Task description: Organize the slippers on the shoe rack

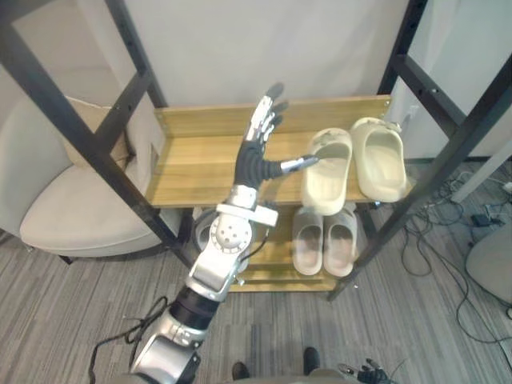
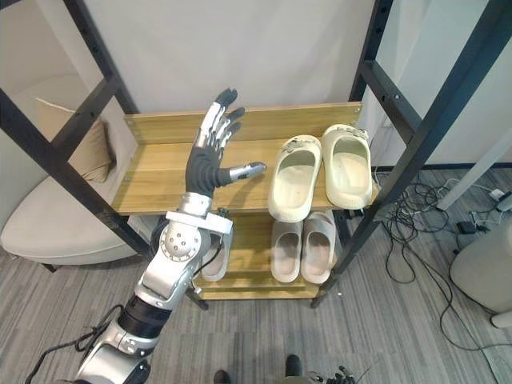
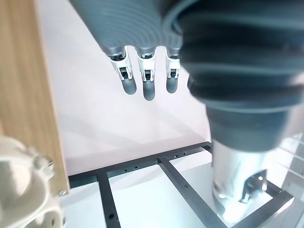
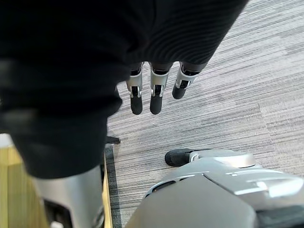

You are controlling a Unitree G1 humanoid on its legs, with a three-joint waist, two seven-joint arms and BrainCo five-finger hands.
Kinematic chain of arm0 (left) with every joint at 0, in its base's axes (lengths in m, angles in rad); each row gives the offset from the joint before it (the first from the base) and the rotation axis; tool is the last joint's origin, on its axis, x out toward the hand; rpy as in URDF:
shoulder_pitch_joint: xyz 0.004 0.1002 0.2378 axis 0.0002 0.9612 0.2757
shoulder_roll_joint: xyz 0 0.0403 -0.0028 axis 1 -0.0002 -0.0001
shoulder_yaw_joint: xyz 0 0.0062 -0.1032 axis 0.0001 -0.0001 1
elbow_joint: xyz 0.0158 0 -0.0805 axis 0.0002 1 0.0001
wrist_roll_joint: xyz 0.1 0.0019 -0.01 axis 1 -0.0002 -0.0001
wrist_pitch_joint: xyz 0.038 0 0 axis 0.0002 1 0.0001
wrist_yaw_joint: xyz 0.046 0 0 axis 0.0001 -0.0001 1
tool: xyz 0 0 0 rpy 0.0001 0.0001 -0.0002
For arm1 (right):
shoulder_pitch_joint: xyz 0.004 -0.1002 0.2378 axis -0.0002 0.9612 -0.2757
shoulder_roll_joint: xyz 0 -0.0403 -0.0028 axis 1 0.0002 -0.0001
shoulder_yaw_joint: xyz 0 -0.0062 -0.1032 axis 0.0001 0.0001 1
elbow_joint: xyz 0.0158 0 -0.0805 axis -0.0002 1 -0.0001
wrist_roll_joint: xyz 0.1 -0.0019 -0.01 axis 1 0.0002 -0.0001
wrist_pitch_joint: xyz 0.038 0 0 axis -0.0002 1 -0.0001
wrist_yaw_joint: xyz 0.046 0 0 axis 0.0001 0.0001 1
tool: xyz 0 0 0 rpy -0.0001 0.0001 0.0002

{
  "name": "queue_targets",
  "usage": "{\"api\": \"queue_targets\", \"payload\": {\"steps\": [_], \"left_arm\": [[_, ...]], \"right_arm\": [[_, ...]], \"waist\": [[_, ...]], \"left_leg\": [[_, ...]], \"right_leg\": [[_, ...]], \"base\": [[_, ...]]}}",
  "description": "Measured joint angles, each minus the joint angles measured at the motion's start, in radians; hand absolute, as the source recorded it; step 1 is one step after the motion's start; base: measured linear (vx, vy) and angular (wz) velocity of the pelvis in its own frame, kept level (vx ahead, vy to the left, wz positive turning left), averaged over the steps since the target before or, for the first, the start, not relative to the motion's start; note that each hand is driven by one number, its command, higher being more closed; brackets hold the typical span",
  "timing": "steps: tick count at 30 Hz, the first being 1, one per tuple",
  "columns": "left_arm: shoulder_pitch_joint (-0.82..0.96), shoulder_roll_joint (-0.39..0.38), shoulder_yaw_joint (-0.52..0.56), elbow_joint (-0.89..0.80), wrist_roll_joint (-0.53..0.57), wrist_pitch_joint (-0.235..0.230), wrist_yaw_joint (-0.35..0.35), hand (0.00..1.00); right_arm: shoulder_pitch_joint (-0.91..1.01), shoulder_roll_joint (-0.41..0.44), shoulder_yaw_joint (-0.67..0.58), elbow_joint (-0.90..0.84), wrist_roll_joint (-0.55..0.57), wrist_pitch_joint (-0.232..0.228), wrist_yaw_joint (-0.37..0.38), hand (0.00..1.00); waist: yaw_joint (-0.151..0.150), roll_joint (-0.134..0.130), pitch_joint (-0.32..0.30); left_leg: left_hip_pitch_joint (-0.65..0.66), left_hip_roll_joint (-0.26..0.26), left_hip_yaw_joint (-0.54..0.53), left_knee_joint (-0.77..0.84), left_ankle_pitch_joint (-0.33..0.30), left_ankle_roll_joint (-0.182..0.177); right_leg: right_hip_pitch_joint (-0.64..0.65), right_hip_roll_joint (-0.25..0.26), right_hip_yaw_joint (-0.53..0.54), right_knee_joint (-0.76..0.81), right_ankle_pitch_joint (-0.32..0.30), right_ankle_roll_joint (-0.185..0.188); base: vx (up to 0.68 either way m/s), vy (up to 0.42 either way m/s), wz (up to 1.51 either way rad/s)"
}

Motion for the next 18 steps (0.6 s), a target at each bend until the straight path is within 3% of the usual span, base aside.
{"api": "queue_targets", "payload": {"steps": [9,18], "left_arm": [[0.134,0.031,-0.029,0.081,-0.041,0.015,-0.067,0.00],[0.163,0.038,-0.063,0.176,-0.049,0.040,-0.109,0.00]], "right_arm": [[-0.009,0.001,0.078,0.001,-0.001,0.010,-0.004,0.00],[-0.032,0.002,0.107,0.002,-0.001,0.010,-0.014,0.00]], "waist": [[0.014,-0.046,-0.027],[0.013,-0.057,-0.032]], "left_leg": [[0.002,0.001,-0.025,-0.003,-0.003,-0.005],[0.002,0.000,-0.053,-0.003,-0.001,-0.002]], "right_leg": [[0.009,-0.001,-0.031,-0.007,-0.020,0.001],[0.026,-0.003,-0.060,-0.007,-0.019,0.005]], "base": [[-0.04,-0.015,0.08],[0.00,-0.015,0.08]]}}
